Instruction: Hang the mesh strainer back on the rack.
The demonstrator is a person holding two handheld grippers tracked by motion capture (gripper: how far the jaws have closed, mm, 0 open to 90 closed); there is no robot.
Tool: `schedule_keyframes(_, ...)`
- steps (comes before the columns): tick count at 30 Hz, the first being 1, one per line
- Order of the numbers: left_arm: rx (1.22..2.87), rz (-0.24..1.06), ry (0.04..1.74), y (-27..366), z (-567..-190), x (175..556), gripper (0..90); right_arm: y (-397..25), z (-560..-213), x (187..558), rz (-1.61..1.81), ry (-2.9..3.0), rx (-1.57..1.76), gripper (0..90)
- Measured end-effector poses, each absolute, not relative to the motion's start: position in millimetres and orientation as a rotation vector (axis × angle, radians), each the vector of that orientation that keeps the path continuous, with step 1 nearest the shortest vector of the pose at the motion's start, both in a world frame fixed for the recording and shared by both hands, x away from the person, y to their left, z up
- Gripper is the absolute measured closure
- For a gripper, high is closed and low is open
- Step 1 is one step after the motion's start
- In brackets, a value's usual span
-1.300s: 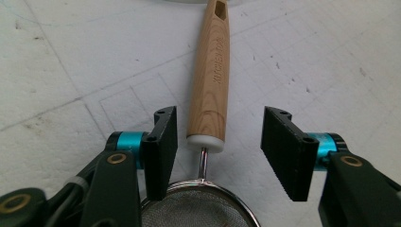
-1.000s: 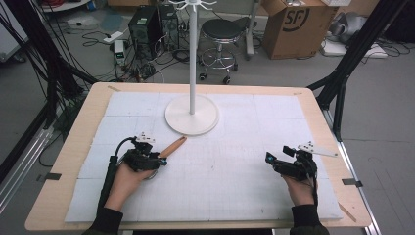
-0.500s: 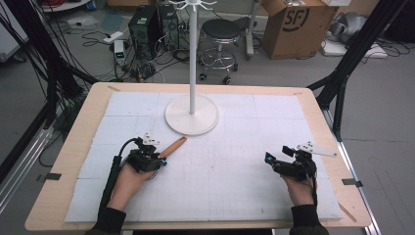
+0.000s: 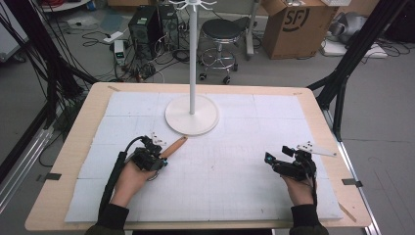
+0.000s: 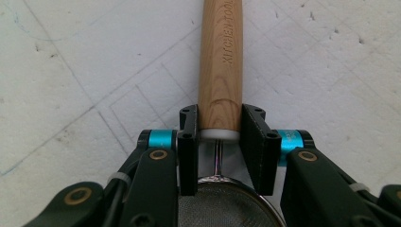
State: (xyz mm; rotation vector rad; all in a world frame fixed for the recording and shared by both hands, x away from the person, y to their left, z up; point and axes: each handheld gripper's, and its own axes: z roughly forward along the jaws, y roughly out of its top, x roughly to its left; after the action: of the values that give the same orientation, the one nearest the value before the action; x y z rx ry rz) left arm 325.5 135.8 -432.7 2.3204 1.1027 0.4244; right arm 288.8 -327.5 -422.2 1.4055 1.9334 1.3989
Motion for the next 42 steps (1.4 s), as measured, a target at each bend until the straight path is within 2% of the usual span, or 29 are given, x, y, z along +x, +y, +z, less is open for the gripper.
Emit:
schedule_keyframes(8, 2.235, 0.334, 1.104, 148, -435, 328, 71.3, -328, -423, 290, 1.401, 1.931, 1.411, 14.8)
schedule_keyframes(16, 2.228, 0.329, 1.095, 150, -435, 328, 71.3, -329, -422, 289, 1.402, 1.932, 1.405, 14.8)
schedule_keyframes(42, 1.902, 0.17, 1.054, 184, -430, 327, 72.1, -330, -422, 289, 1.405, 1.925, 1.408, 14.8)
